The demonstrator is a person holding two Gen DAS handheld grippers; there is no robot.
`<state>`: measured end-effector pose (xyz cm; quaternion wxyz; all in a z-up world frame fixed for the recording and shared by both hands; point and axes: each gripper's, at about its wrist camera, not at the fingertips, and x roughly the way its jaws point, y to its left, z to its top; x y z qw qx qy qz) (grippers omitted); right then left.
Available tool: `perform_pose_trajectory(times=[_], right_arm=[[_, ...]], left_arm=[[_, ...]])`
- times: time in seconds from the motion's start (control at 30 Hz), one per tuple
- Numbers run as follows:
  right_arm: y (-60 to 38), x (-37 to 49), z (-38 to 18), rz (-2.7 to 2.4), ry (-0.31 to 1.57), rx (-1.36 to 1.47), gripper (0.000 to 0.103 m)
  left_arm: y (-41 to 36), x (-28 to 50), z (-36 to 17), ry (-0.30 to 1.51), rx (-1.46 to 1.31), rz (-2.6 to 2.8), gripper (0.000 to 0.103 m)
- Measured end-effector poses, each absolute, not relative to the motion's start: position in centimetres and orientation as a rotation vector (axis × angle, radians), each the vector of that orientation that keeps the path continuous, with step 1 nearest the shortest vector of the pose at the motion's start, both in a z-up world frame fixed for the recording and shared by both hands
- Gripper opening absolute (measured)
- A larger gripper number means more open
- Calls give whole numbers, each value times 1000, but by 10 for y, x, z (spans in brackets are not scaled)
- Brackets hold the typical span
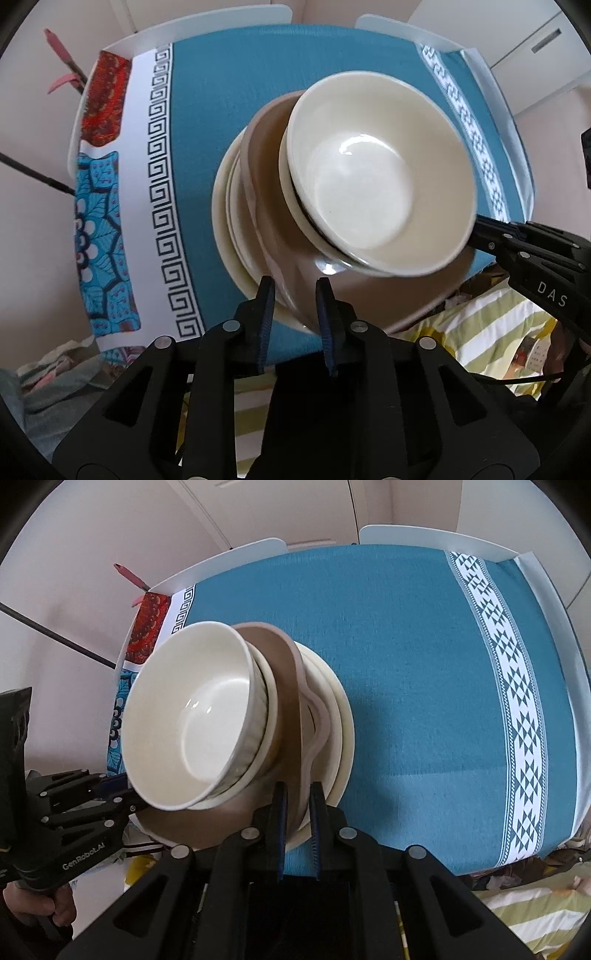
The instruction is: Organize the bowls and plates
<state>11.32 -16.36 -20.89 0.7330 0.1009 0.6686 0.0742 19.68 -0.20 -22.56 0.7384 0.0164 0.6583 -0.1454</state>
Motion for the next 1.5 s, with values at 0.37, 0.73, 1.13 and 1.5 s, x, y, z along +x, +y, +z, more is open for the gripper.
perform_pose_trajectory(times=[0.37, 0.73, 1.13, 1.5], right_arm=[[-168, 62, -77, 221, 1068, 124, 10], [-175, -4, 56, 114, 607, -22, 97], [-188, -49, 92, -2, 471, -1, 102], [-186, -59, 95, -6, 450, -1, 102]], left_arm=[[3, 136, -91, 999, -15, -275, 20], [-8, 37, 43, 347, -4, -172, 103], [-15, -6, 54, 262, 14, -84, 103], [-9, -22, 62, 256, 22, -75, 103]])
